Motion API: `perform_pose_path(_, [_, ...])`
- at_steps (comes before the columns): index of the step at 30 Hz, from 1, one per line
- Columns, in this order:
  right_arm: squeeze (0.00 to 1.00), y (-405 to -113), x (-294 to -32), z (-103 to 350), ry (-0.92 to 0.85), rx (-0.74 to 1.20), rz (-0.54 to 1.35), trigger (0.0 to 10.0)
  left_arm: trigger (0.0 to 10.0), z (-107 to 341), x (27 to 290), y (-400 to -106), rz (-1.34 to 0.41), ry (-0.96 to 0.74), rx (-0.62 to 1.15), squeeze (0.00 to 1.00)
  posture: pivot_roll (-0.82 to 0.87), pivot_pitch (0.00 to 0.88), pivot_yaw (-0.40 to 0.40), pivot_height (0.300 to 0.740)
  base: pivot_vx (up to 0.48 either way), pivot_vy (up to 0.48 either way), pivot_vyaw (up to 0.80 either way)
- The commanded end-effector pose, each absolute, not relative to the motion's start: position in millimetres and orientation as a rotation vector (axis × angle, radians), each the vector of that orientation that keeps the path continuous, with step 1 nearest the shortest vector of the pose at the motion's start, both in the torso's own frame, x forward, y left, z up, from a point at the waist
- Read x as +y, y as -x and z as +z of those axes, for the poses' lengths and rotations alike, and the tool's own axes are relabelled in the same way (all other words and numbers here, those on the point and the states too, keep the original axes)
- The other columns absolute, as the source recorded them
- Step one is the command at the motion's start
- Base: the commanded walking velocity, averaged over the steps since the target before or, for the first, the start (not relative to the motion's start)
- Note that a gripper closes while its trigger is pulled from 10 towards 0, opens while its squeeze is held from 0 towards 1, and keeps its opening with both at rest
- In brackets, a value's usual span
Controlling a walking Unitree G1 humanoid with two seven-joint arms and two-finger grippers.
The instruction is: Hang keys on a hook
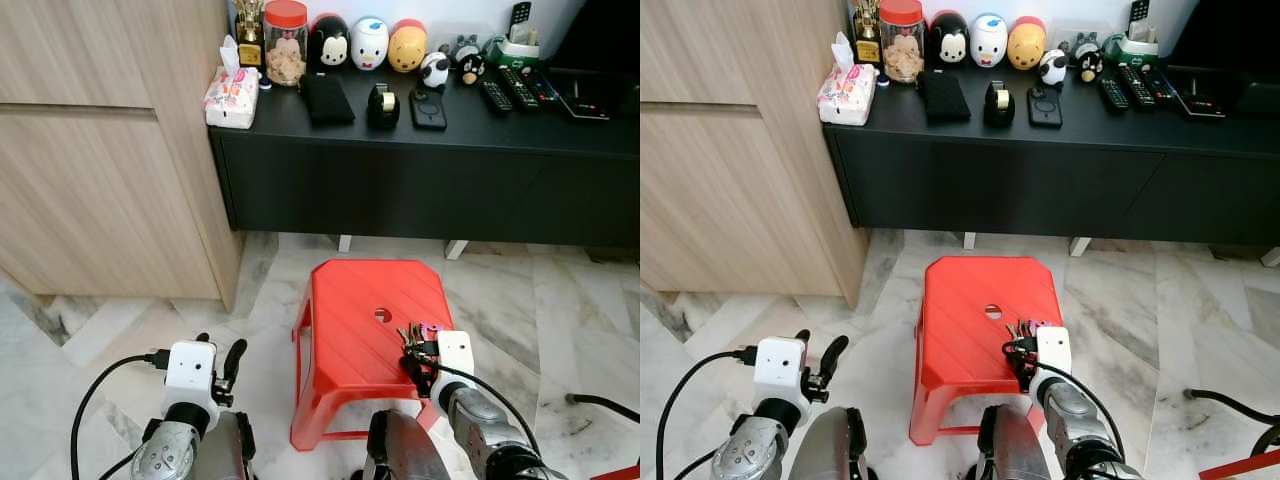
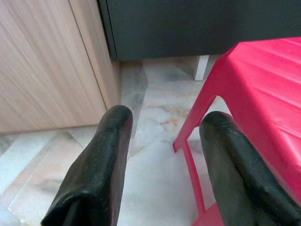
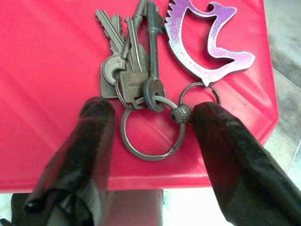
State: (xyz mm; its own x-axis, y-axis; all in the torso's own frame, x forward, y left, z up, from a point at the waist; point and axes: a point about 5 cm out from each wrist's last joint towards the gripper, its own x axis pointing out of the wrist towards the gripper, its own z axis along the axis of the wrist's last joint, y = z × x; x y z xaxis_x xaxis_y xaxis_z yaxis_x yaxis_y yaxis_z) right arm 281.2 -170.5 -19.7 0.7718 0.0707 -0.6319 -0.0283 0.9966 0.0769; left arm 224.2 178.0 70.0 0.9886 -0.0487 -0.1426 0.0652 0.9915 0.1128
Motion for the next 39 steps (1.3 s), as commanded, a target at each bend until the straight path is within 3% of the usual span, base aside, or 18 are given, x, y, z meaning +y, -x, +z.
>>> perform_pose_path(1, [0.0,-274,-175,-26,-0.072,0.728,0.03,0.0,10.0,65,178,-224,-0.06,-0.117,0.157,0.0,0.02,0.111,-0.107,0.614,0.0,0.0,0.0])
perform_pose_path(14, [0.0,-286,-171,-16,-0.096,0.686,0.03,0.0,10.0,64,181,-233,-0.051,-0.125,0.15,0.0,0.03,0.071,-0.107,0.614,0.0,0.0,0.0])
perform_pose_path(28, [0.0,-324,-172,33,-0.21,0.363,0.038,0.0,10.0,66,185,-255,-0.04,-0.136,0.117,0.0,0.02,0.0,-0.104,0.614,0.0,0.0,0.0])
perform_pose_path(36, [0.0,-321,-171,29,-0.192,0.388,0.056,0.2,10.0,65,187,-263,-0.035,-0.14,0.105,0.0,0.02,0.0,-0.102,0.614,0.0,0.0,0.0])
perform_pose_path(37, [0.0,-319,-172,24,-0.175,0.424,0.054,9.0,10.0,65,187,-263,-0.035,-0.14,0.104,0.0,0.02,0.0,-0.102,0.614,0.0,0.0,0.0])
perform_pose_path(38, [0.0,-313,-174,16,-0.132,0.485,0.043,10.0,10.0,65,187,-264,-0.035,-0.141,0.103,0.0,0.02,0.0,-0.103,0.614,0.0,0.0,0.0])
perform_pose_path(39, [0.0,-313,-174,16,-0.132,0.485,0.043,10.0,10.0,65,187,-264,-0.035,-0.141,0.103,0.0,0.02,0.0,-0.103,0.614,0.0,0.0,0.0])
